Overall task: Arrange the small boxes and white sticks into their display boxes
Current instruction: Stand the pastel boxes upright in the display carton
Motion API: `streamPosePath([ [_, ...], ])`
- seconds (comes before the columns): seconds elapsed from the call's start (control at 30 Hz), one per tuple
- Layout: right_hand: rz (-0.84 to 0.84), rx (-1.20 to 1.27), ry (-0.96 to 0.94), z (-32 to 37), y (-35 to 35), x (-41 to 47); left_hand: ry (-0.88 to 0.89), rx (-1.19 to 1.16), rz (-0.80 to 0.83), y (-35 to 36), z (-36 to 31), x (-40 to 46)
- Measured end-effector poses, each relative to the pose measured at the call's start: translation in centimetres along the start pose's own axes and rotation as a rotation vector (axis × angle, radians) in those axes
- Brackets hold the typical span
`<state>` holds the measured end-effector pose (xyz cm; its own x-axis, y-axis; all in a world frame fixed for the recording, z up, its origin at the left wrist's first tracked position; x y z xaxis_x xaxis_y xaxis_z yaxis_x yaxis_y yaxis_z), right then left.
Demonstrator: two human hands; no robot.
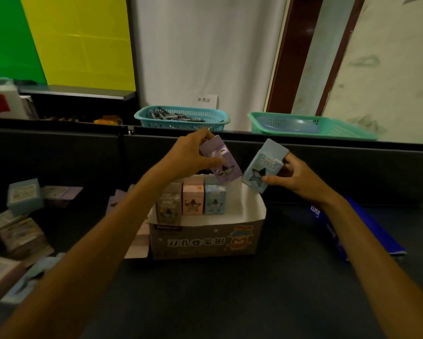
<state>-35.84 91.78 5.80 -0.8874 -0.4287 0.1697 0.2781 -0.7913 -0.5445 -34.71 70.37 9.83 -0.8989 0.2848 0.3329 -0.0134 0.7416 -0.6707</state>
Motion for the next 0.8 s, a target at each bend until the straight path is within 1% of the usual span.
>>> streamPosePath([
  [0.07, 0.033, 0.031, -0.005, -0.5, -0.3, 0.1, -0.028, -0.016, 0.017, 0.8, 0.5, 0.9],
  [0.17, 0.018, 0.124, -0.020, -1.0, -1.4, 0.1, -0.065, -0.044, 0.050, 2.0, 1.4, 1.9],
  [0.27, 0.021, 0.182, -0.042, -1.2, -1.7, 0.3, -0.090, -0.009, 0.077, 3.0, 2.1, 2.6],
  [0.5, 0.106, 0.144, -0.082, -0.2, 0.5, 0.9, -0.086, 0.165, 0.142, 4.8, 2.7, 3.1],
  [0.67, 0.152, 0.055, -0.082, 0.0, 1.6, 1.6, -0.021, 0.242, 0.185, 5.7, 1.7, 3.6],
  [0.8, 0.169, 0.036, -0.078, 0.1, 1.8, 1.8, 0.026, 0.305, 0.251, 6.7, 1.1, 4.1],
])
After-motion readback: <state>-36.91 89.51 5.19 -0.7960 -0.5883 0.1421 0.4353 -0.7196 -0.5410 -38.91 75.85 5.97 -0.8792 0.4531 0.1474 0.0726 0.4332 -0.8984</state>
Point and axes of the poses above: each hand's wrist, its own x-axis towards the middle knuckle, its own y-axis out of the palm, z = x × y, the point moved 10 cm from there along x, towards the middle knuckle, and after that the axes turned 7 degrees about z, right-handed, at the moved point
